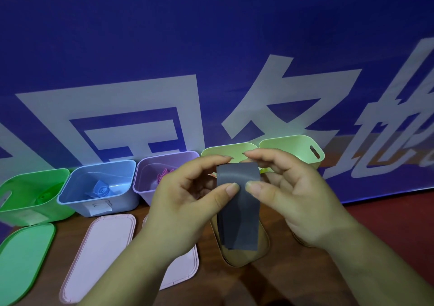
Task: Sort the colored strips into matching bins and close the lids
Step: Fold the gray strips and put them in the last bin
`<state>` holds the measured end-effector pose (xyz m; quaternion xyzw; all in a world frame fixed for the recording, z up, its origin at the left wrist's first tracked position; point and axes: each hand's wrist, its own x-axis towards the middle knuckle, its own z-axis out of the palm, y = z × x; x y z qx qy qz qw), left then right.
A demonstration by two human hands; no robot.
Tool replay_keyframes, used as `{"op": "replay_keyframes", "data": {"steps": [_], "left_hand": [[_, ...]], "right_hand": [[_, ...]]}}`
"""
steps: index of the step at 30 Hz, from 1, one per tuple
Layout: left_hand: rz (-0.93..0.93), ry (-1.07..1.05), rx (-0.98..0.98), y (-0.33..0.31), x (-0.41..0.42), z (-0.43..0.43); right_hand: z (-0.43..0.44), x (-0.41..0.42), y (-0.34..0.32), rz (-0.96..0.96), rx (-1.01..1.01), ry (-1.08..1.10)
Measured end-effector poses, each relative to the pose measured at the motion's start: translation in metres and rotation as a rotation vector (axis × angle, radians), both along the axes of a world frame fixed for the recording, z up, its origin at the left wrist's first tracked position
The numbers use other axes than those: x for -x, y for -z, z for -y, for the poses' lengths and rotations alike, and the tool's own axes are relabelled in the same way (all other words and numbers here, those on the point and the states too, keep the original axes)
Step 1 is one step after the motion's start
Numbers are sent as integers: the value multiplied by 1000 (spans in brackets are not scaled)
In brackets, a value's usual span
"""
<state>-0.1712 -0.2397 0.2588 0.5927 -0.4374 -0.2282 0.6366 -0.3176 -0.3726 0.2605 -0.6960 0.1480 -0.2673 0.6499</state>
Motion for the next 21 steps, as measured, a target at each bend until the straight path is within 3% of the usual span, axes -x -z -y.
{"op": "replay_keyframes", "data": {"steps": [12,21], "left_hand": [[-80,8,10,-2,1,1],[-2,113,-64,-6,-3,-1]], "right_hand": [[-1,1,-1,42,119,9],[3,-1,-1,70,122,54]]}}
